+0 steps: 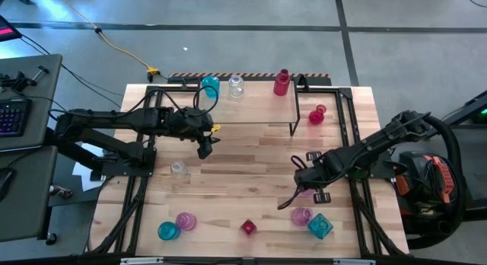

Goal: Sort vases onto shelf
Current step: Put the top right violet vase on the shelf

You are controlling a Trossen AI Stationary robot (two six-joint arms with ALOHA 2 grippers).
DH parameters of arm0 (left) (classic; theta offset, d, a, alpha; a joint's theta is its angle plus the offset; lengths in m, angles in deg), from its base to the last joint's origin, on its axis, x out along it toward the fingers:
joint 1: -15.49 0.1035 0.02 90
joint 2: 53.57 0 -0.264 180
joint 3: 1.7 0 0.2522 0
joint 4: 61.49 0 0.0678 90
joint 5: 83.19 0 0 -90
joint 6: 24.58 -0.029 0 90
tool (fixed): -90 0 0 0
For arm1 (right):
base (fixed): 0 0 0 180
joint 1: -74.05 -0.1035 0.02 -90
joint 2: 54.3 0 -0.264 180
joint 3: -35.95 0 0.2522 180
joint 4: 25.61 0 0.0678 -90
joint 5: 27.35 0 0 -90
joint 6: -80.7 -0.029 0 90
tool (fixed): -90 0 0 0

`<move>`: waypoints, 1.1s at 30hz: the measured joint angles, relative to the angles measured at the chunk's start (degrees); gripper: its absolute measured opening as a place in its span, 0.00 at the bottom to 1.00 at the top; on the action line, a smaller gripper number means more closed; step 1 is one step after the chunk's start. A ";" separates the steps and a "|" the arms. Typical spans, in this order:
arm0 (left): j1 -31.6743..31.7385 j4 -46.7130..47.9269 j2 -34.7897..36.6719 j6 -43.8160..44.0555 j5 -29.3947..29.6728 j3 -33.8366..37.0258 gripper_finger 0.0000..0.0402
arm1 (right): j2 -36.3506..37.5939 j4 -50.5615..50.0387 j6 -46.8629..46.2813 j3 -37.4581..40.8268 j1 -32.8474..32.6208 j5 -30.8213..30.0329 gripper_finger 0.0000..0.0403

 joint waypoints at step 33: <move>0.00 0.04 -0.02 -0.93 0.00 0.00 0.48 | -0.14 -1.89 8.98 -31.07 19.29 0.18 0.00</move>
